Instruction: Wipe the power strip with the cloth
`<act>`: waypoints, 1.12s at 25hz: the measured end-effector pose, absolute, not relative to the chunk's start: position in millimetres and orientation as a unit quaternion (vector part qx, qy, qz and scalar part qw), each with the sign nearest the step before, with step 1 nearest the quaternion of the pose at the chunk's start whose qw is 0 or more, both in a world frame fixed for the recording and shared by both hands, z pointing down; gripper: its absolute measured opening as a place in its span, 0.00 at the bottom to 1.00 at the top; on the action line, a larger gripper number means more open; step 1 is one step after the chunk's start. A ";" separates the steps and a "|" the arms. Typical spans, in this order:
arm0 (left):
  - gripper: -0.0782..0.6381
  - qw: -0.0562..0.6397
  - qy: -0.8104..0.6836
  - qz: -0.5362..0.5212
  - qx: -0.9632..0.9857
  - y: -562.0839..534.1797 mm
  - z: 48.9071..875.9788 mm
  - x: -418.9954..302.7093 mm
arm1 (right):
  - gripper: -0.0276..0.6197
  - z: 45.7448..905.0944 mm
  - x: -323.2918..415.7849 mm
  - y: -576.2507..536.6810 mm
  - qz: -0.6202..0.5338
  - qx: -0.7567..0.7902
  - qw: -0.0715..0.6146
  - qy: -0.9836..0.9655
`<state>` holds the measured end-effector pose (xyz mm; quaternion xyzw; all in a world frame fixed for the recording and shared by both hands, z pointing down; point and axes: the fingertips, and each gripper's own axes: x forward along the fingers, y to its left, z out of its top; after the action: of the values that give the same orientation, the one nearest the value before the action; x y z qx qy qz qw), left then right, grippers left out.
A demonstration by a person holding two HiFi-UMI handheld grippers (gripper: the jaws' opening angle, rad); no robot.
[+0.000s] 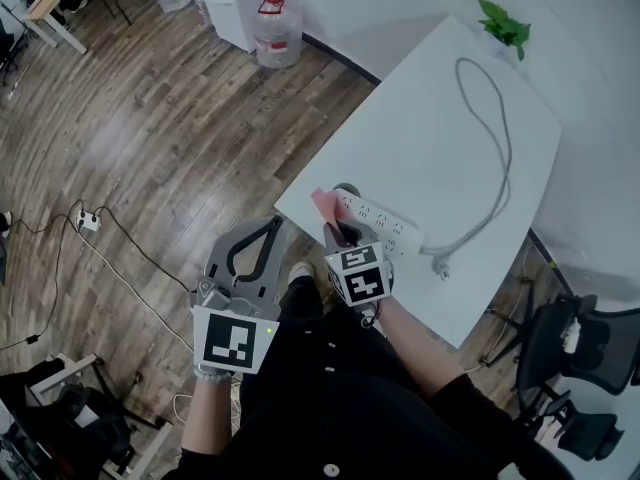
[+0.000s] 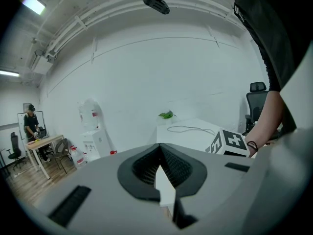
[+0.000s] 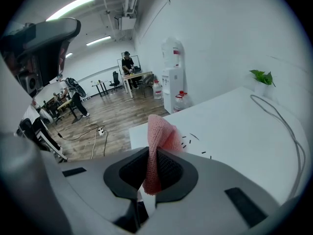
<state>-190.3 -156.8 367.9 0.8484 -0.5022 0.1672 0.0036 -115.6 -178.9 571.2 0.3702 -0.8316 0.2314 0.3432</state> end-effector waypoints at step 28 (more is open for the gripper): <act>0.12 -0.032 -0.453 0.145 0.879 -152.2 349.4 -125.4 | 0.13 508.5 -40.5 -183.2 0.192 0.444 0.276 -0.831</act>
<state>-125.4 -152.2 349.4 0.8789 -0.4535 0.1448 -0.0316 -40.5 -183.2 508.5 0.4438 -0.8306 0.1920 0.2761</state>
